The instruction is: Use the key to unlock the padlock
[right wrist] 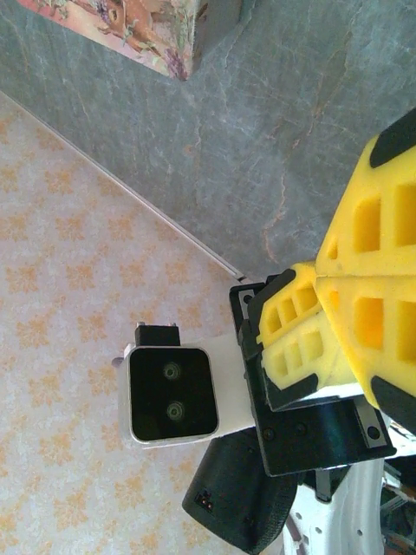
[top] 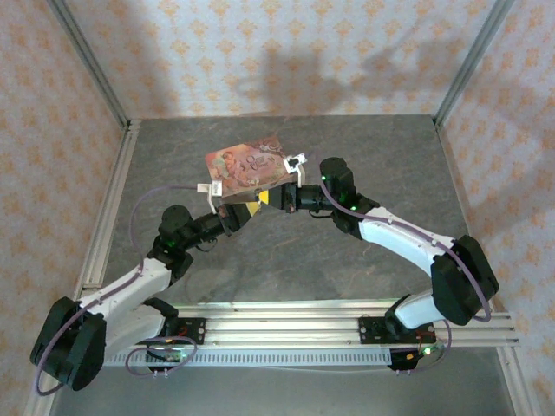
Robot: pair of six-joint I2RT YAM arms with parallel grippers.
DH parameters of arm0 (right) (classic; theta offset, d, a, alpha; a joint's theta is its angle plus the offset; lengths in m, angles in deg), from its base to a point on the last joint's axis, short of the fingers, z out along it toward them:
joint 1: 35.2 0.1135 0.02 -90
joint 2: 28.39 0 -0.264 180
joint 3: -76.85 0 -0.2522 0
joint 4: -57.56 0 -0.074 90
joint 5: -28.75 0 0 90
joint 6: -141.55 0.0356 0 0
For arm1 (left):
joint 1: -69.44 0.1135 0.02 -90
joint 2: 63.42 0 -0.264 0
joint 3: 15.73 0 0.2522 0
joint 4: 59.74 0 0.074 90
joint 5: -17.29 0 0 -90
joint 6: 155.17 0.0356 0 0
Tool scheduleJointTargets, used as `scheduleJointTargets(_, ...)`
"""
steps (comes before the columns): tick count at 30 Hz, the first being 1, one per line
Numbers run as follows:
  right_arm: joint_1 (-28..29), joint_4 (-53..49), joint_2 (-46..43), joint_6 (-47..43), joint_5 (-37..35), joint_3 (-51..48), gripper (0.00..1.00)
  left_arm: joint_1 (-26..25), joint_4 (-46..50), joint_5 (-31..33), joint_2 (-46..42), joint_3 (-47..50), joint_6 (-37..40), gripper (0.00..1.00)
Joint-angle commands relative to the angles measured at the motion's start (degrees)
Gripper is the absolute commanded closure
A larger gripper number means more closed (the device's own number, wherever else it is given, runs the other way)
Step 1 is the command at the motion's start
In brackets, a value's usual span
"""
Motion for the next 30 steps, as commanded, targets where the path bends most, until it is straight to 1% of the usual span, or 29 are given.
scheduleJointTargets(1, 0.7, 1.8, 0.7, 0.1, -0.6, -0.4, 1.0, 0.0, 1.6, 1.9, -3.2, 1.0, 2.9, 1.0)
scheduleJointTargets(3, 0.8, 0.8, 0.6, 0.2, -2.1, -0.4, 1.0, 0.0, 5.0, 3.2, -5.4, 1.5, 4.9, 1.0)
scheduleJointTargets(4, 0.8, -0.4, 0.4, 0.0, -3.6, -0.3, 0.95, 0.0, 7.1, 4.0, -6.8, 1.7, 6.1, 1.0)
scheduleJointTargets(5, 0.8, -1.8, 0.2, -0.3, -4.9, -0.2, 0.86, 0.0, 10.6, 5.0, -8.5, 1.9, 7.7, 1.0)
scheduleJointTargets(6, 0.8, -3.4, 0.1, -0.5, -6.3, 0.1, 0.72, 0.0, 14.2, 6.2, -10.2, 2.1, 9.4, 1.0)
scheduleJointTargets(7, 0.7, -4.9, 0.0, -0.8, -7.4, 0.4, 0.61, 0.0, 17.9, 7.2, -12.0, 2.3, 11.0, 1.0)
scheduleJointTargets(9, 0.5, -6.8, 0.0, -1.5, -8.2, 0.9, 0.51, 0.3, 23.5, 8.6, -15.0, 3.1, 13.0, 1.0)
scheduleJointTargets(10, 0.4, -7.4, 0.1, -1.8, -8.5, 1.1, 0.48, 0.5, 25.6, 9.1, -16.5, 3.8, 13.6, 1.0)
scheduleJointTargets(12, 0.2, -8.5, 0.2, -2.1, -9.8, 1.4, 0.44, 0.9, 28.0, 10.0, -19.5, 5.6, 13.7, 1.0)
scheduleJointTargets(15, 0.2, -12.8, 1.9, -3.0, -14.8, 2.7, 0.42, 1.4, 33.7, 12.6, -23.9, 7.6, 14.9, 1.0)
scheduleJointTargets(17, 0.6, -17.2, 4.0, -4.6, -19.7, 4.2, 0.42, 1.8, 38.1, 14.7, -26.3, 8.1, 16.0, 1.0)
scheduleJointTargets(20, 3.0, -24.0, 8.6, -8.8, -30.4, 7.1, 0.41, 2.8, 44.7, 18.5, -27.6, 8.0, 17.5, 1.0)
scheduleJointTargets(23, 5.2, -28.5, 14.1, -10.4, -39.5, 11.4, 0.41, 4.8, 47.5, 19.4, -25.7, 7.3, 18.1, 1.0)
scheduleJointTargets(25, 6.3, -30.0, 17.6, -9.4, -45.0, 14.0, 0.41, 6.3, 49.7, 19.7, -22.9, 5.5, 21.1, 1.0)
scheduleJointTargets(27, 7.0, -29.8, 20.5, -9.0, -48.6, 15.9, 0.41, 8.2, 51.2, 19.4, -19.4, 3.3, 22.6, 1.0)
scheduleJointTargets(30, 8.1, -30.3, 24.7, -9.0, -51.8, 19.4, 0.41, 11.2, 49.1, 16.9, -13.8, 0.8, 23.4, 1.0)
